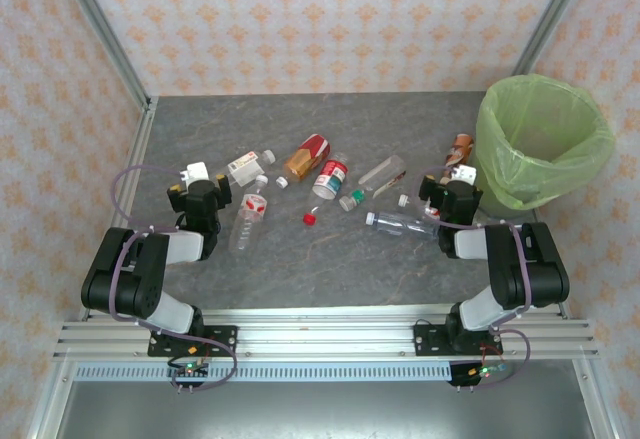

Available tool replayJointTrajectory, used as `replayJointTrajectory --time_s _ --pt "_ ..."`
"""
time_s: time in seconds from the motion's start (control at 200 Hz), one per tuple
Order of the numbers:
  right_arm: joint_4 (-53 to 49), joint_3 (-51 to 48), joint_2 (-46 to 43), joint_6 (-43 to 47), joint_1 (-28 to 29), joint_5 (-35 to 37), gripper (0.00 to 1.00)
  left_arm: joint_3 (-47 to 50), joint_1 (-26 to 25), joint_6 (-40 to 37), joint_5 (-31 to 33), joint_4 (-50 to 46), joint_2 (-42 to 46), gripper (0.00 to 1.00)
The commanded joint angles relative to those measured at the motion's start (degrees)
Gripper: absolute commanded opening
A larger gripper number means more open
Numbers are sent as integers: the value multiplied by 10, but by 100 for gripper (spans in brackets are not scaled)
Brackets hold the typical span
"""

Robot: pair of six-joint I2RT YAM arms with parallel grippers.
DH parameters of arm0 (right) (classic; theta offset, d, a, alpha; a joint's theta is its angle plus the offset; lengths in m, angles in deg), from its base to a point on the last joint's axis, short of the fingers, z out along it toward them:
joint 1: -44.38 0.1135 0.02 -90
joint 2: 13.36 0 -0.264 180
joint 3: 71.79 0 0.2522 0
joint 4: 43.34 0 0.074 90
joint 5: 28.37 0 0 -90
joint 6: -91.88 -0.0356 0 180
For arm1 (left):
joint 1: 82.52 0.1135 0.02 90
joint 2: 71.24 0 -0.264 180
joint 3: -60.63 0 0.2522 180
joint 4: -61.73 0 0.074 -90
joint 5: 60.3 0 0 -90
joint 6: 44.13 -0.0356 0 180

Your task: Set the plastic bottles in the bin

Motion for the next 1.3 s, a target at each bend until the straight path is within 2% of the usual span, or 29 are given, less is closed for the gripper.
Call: replayJointTrajectory --time_s 0.0,0.045,0.115,0.255,0.35,0.48,0.565,0.636,0.711,0.821,1.046,1.181,1.291 --pt "-5 1 -30 11 -3 -21 99 2 -8 -14 -4 5 21 100" --pt "-26 3 -50 12 -3 -23 99 8 -11 -15 5 5 38 100" --pt "-64 10 -80 14 -3 -30 99 -15 -11 1 34 -85 86 100" --pt "-105 3 -138 5 -3 -38 99 -32 -12 9 28 -170 173 100" --pt "-140 -3 -184 -15 -3 -34 99 -54 -11 49 50 -241 224 100" --pt "-228 3 -257 -56 -3 -48 99 -128 -11 132 56 -418 259 100" --pt "-277 3 -300 -69 -2 -85 99 -179 -12 207 36 -538 264 100" --pt "-311 5 -329 -104 -3 -99 99 -213 -12 257 -3 -632 264 100" --pt "-344 11 -346 -126 -3 -130 99 -230 -16 304 -63 -692 264 100" --pt "-378 19 -348 -174 -2 -155 99 -232 -42 341 -117 -750 269 100" --pt "-381 19 -338 -184 -2 -148 99 -204 -131 342 -191 -799 271 100" --pt "-388 35 -328 -201 -2 -147 99 -167 -139 342 -212 -798 269 100" --pt "-394 34 -329 -219 -2 -114 99 -151 -139 316 -250 -766 241 100"
